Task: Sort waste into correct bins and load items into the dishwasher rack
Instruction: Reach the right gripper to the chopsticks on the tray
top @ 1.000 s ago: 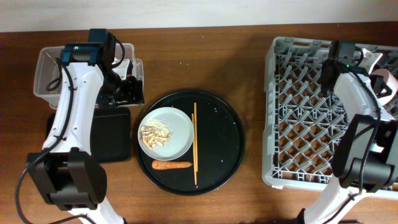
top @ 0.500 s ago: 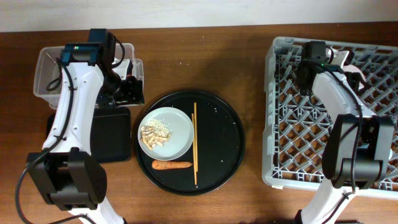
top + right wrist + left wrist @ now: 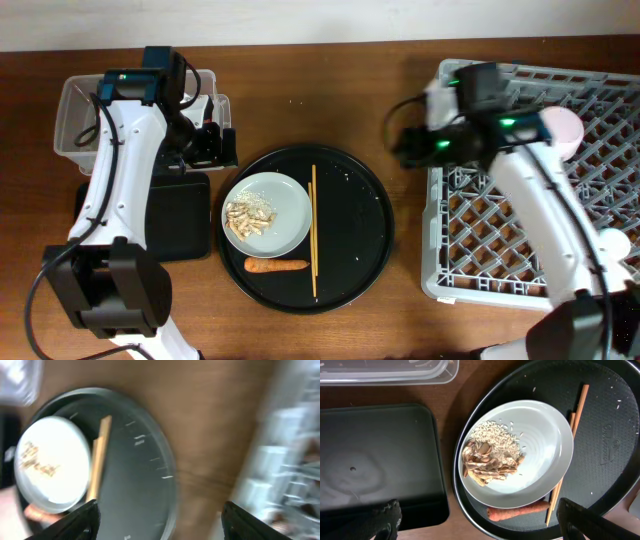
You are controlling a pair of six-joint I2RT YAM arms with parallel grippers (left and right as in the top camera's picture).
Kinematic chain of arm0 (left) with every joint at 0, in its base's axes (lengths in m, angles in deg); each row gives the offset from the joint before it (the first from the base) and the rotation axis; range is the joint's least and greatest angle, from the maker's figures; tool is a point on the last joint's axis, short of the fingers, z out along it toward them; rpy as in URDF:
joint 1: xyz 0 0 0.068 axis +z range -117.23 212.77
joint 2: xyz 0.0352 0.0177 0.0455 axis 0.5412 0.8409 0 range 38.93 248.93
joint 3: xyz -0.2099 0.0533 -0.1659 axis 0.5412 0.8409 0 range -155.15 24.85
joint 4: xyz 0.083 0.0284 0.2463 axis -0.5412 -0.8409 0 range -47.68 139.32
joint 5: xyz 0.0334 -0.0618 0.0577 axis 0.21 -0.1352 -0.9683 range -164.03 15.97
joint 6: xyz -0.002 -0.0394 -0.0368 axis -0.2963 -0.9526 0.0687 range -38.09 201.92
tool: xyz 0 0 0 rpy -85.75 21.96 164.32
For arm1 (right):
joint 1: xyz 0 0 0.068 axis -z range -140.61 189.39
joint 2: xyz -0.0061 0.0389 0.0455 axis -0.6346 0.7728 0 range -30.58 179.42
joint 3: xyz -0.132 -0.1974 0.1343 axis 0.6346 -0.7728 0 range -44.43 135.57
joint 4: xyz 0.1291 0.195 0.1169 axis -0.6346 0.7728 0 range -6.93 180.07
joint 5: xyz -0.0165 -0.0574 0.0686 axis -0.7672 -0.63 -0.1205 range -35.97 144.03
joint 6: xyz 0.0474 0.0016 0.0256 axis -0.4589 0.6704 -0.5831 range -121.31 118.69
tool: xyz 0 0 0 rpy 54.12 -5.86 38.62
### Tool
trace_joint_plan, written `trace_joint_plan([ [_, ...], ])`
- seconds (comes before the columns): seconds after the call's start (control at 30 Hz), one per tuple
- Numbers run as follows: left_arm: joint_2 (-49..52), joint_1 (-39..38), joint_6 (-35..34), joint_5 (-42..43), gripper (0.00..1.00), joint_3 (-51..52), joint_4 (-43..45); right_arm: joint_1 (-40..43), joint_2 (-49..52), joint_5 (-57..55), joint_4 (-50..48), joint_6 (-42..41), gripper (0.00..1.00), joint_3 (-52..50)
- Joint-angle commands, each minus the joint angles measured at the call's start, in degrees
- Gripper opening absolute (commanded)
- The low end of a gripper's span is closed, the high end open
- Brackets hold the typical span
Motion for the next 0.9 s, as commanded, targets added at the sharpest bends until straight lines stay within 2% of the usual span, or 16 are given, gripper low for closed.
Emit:
trace_joint_plan([
  [0.0,-1.33,-0.07,-0.07,-0.20,0.99,-0.46,-0.39,-9.07,2.49,2.40,0.35,-3.67,0.77,0.31],
  [0.1,-1.33,-0.07,-0.07,-0.20,0.99,-0.46,-0.39,-17.09,6.16,1.42,1.31,-5.51,0.72,0.28],
  [0.17,-1.33,-0.07,-0.07,-0.20,0.99,-0.46,-0.39,-22.93,10.29,-4.92,2.49,-10.14,0.72,0.28],
  [0.3,-1.33,-0.07,-0.07,-0.20,0.99,-0.46,-0.39,-29.64,16.90,-10.10,2.73,-14.86,0.71,0.28],
  [0.47,-1.33,-0.07,-0.07,-0.20,0.99,-0.46,-0.44,-31.34,21.94,-13.68,1.99,-20.63,0.70,-0.63],
  [0.67,-1.33,-0.07,-0.07,-0.20,0.99,-0.46,-0.57,-31.34,22.12,-15.04,-5.49,-23.85,0.70,-5.73],
  [0.87,-1.33,-0.07,-0.07,-0.20,0.99,-0.46,-0.61,-31.34,22.58,-16.00,-6.78,-26.05,0.71,-6.99],
])
